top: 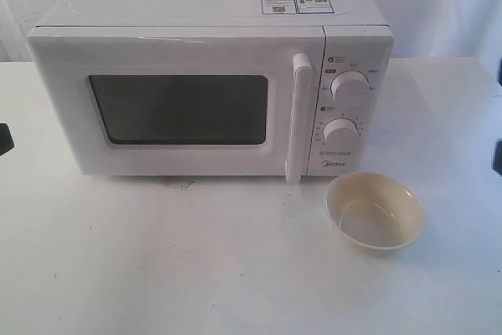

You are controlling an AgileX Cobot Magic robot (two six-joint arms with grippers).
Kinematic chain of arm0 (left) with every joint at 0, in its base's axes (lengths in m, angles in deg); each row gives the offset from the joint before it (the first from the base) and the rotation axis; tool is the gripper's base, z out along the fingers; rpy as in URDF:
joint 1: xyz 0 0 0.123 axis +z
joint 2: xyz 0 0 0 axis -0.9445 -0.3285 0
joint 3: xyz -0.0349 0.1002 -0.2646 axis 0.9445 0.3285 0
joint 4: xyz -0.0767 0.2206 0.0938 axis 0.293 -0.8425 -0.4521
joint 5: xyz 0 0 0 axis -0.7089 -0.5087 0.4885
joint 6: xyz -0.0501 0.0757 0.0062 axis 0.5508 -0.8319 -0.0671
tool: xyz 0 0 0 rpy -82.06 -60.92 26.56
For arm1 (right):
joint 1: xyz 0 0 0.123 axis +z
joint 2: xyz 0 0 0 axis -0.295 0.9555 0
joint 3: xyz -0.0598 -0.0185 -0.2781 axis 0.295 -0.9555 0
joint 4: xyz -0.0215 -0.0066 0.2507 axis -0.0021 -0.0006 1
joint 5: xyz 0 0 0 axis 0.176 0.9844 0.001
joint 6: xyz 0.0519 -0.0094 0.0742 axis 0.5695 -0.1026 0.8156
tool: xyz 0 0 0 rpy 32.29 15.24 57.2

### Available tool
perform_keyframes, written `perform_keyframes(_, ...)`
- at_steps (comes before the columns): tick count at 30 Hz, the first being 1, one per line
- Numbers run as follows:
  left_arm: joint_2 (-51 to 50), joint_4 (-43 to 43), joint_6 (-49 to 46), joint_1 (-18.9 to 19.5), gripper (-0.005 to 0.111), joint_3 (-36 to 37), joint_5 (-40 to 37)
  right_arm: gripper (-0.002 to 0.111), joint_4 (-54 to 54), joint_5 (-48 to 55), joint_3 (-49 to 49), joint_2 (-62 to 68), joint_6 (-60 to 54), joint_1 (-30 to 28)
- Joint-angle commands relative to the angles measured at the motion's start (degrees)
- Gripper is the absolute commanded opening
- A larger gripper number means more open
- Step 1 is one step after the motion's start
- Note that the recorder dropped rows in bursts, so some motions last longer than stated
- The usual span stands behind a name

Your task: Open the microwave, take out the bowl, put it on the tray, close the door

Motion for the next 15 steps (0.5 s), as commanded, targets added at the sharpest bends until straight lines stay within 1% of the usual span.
perform_keyframes(1,0.4,0.9,-0.1,-0.1,0.000,0.2,-0.3,0.000,-1.0,-3.0,-9.5,-10.7,-1.7,-5.7)
perform_keyframes(4,0.4,0.9,-0.1,-0.1,0.000,0.2,-0.3,0.000,-1.0,-4.6,-14.8,-17.4,-3.0,-7.9)
perform_keyframes(7,0.4,0.9,-0.1,-0.1,0.000,0.2,-0.3,0.000,-1.6,-4.6,-19.2,-21.8,-2.9,-8.2)
perform_keyframes(10,0.4,0.9,-0.1,-0.1,0.000,0.2,-0.3,0.000,-2.0,-4.7,-22.4,-23.2,-2.9,-8.2)
perform_keyframes(13,0.4,0.9,-0.1,-0.1,0.000,0.2,-0.3,0.000,-1.7,-7.1,-25.6,-23.3,-2.0,-8.2)
perform_keyframes(15,0.4,0.9,-0.1,-0.1,0.000,0.2,-0.3,0.000,-0.2,-8.2,-27.8,-24.7,1.5,-8.2)
